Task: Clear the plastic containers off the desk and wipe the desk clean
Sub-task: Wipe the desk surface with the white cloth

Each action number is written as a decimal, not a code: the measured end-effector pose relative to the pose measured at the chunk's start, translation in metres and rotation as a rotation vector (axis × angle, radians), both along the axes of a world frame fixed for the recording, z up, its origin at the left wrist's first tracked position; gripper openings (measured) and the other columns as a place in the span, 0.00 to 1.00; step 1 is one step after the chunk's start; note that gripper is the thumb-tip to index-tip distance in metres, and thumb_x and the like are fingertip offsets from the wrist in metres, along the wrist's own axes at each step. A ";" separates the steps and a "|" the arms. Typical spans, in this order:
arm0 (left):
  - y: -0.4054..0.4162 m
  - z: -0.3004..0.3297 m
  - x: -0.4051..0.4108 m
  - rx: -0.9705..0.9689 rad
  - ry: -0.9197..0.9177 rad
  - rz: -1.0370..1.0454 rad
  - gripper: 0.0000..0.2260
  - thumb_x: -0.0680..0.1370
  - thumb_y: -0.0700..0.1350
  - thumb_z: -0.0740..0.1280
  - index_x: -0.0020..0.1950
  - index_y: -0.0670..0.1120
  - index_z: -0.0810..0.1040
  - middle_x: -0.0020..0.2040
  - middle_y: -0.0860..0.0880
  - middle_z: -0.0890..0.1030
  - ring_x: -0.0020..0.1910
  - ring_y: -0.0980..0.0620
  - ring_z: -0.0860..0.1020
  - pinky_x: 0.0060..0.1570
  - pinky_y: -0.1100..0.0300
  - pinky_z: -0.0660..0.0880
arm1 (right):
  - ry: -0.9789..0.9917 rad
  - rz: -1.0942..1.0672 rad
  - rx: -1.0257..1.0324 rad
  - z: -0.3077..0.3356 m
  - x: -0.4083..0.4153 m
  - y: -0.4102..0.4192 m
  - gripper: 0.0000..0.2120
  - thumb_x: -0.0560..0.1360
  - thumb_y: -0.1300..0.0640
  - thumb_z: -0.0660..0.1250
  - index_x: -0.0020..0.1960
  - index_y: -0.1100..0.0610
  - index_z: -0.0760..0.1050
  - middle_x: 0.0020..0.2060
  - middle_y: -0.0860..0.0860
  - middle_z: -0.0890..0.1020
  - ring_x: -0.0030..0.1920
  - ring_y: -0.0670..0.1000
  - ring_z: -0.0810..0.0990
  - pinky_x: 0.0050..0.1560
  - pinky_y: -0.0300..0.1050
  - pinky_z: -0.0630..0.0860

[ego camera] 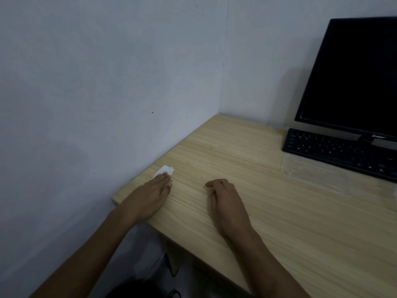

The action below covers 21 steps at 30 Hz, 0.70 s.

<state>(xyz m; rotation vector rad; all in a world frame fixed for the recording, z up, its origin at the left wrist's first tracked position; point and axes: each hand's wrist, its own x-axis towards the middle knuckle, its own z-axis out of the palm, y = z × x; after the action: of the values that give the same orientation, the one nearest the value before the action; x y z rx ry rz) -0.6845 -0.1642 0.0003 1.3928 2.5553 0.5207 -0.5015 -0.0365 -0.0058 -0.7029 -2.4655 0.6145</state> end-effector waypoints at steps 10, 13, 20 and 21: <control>0.017 0.014 -0.033 -0.047 -0.014 0.084 0.21 0.85 0.45 0.48 0.78 0.40 0.55 0.79 0.46 0.54 0.77 0.55 0.52 0.71 0.66 0.45 | 0.003 -0.004 -0.001 -0.001 0.000 -0.001 0.16 0.82 0.61 0.53 0.66 0.53 0.72 0.61 0.47 0.74 0.60 0.45 0.69 0.58 0.35 0.65; 0.023 0.016 -0.041 -0.027 -0.049 0.058 0.22 0.85 0.46 0.49 0.78 0.42 0.54 0.79 0.49 0.54 0.77 0.56 0.53 0.72 0.66 0.45 | 0.005 -0.004 -0.002 -0.001 0.000 0.000 0.16 0.82 0.60 0.53 0.65 0.53 0.72 0.61 0.47 0.74 0.60 0.45 0.69 0.58 0.34 0.64; 0.023 0.012 -0.048 -0.084 -0.006 0.015 0.22 0.85 0.47 0.49 0.79 0.44 0.52 0.79 0.51 0.51 0.77 0.57 0.50 0.69 0.68 0.43 | -0.003 0.004 0.000 0.001 -0.002 0.001 0.16 0.82 0.59 0.52 0.66 0.52 0.71 0.61 0.46 0.73 0.60 0.44 0.68 0.55 0.31 0.62; 0.024 0.012 -0.049 -0.088 -0.014 0.005 0.22 0.85 0.47 0.48 0.79 0.45 0.52 0.79 0.51 0.51 0.77 0.58 0.50 0.69 0.69 0.43 | -0.003 0.002 0.005 0.001 -0.003 0.001 0.16 0.82 0.59 0.52 0.67 0.52 0.71 0.62 0.46 0.72 0.60 0.43 0.68 0.54 0.30 0.61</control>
<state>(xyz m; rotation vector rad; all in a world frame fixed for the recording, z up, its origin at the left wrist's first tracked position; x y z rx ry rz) -0.7340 -0.1400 0.0118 1.3485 2.5381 0.4116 -0.5045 -0.0359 -0.0052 -0.7003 -2.4696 0.6087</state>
